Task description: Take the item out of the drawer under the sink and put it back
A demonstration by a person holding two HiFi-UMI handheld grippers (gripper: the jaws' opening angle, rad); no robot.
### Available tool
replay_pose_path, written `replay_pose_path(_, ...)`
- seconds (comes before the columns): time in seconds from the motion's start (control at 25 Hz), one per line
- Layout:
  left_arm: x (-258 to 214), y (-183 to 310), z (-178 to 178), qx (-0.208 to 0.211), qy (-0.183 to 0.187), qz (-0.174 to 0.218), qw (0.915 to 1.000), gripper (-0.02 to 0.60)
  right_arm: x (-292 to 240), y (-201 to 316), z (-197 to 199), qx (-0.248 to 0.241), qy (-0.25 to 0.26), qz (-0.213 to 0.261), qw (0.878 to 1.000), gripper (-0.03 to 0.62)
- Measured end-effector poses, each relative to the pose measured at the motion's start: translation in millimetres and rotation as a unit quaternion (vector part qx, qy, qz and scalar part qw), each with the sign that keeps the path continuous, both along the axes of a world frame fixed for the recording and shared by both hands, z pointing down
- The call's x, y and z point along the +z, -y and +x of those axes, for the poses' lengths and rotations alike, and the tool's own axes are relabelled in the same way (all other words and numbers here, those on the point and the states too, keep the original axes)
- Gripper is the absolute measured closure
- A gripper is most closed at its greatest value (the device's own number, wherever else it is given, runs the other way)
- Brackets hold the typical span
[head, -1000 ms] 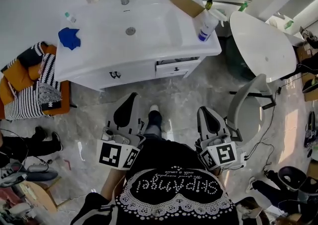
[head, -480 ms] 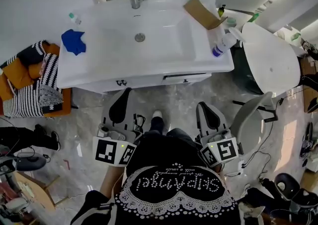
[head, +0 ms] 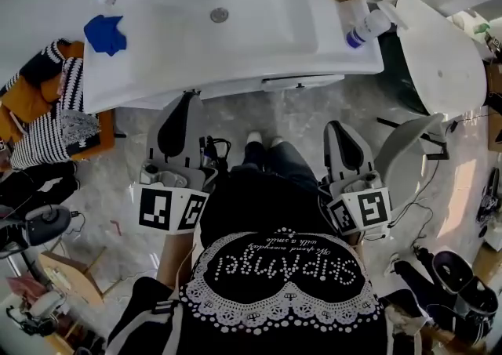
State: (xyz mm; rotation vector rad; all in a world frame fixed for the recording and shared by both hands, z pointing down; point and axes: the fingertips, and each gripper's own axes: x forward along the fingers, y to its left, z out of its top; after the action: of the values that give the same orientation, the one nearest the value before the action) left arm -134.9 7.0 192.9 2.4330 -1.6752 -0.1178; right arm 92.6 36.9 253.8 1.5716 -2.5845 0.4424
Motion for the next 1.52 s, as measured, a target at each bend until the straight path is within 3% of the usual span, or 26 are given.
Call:
replay_pose_path(0.8,-6,8,0,-0.029,-0.012,-0.002,0.9995,0.577,-8,31,4,-0.025,-0.009,0.007,1.0,0.572)
replay_pose_path(0.96,-8,10,-14,-0.046,-0.009,0.006,0.9989,0.577,-9,36,1,-0.02,-0.007,0.006,1.0,0.573)
replay_pose_path(1.16,-16,8,-45,-0.083,0.023,0.023,0.996,0.577,-6,36,-3,-0.032,-0.015,0.007,0.999,0.572)
replay_pose_path(1.28,-23,8,-58,-0.099,0.019,0.031,0.9945,0.577,-4,36,0,-0.031,-0.015,0.005,0.999,0.573)
replay_pose_path(1.52,-20,9,-34,-0.067,-0.003,0.023,0.9975,0.577,2,33,5,-0.02,-0.009,-0.002,1.0,0.573)
